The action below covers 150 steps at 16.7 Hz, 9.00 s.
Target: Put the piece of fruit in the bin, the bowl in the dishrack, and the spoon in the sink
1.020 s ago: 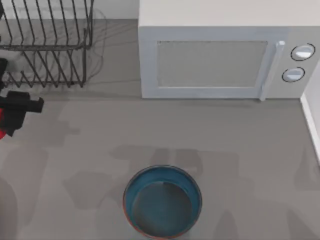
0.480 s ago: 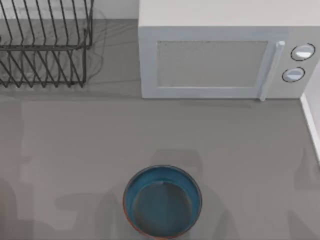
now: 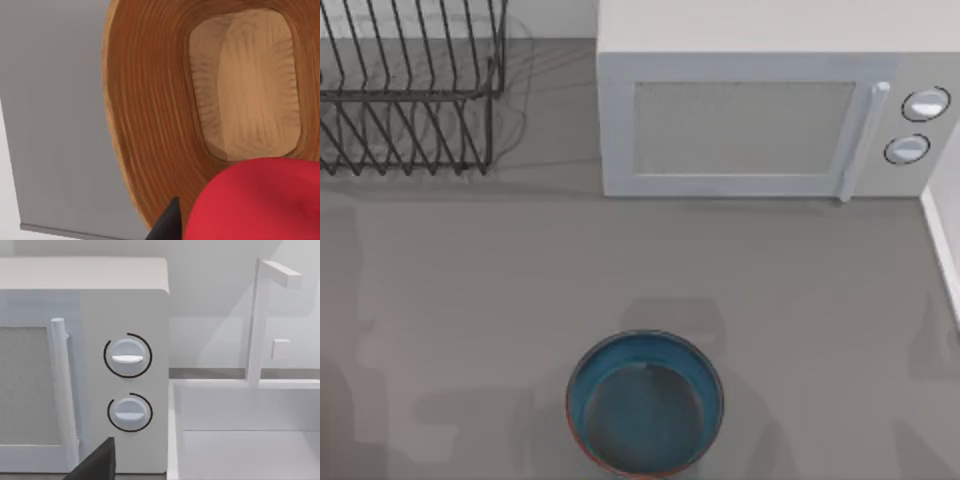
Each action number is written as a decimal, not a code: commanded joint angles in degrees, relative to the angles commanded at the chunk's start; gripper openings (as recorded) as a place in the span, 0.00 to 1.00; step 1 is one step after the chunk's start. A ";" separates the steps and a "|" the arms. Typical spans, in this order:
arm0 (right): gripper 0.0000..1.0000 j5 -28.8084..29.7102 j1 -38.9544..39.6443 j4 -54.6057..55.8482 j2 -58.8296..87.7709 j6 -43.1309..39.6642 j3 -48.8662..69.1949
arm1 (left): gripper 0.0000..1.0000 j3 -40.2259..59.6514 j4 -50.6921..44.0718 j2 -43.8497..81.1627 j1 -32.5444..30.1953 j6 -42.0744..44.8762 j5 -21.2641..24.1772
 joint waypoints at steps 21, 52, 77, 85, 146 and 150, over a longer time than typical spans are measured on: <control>1.00 0.00 0.00 0.00 0.00 0.00 0.00 | 0.75 -11.64 14.73 2.22 3.36 3.16 0.36; 1.00 0.00 0.00 0.00 0.00 0.00 0.00 | 1.00 -52.85 60.81 -63.50 -10.42 -12.20 10.29; 1.00 0.00 0.00 0.00 0.00 0.00 0.00 | 1.00 -19.31 37.41 -16.83 -26.24 -45.38 6.96; 1.00 0.00 0.00 0.00 0.00 0.00 0.00 | 1.00 14.23 11.38 22.91 -46.78 -63.64 7.71; 1.00 0.00 0.00 0.00 0.00 0.00 0.00 | 0.00 33.35 7.18 46.78 -71.35 -72.13 12.73; 1.00 0.00 0.00 0.00 0.00 0.00 0.00 | 0.00 40.48 -2.50 44.58 -71.38 -72.10 12.58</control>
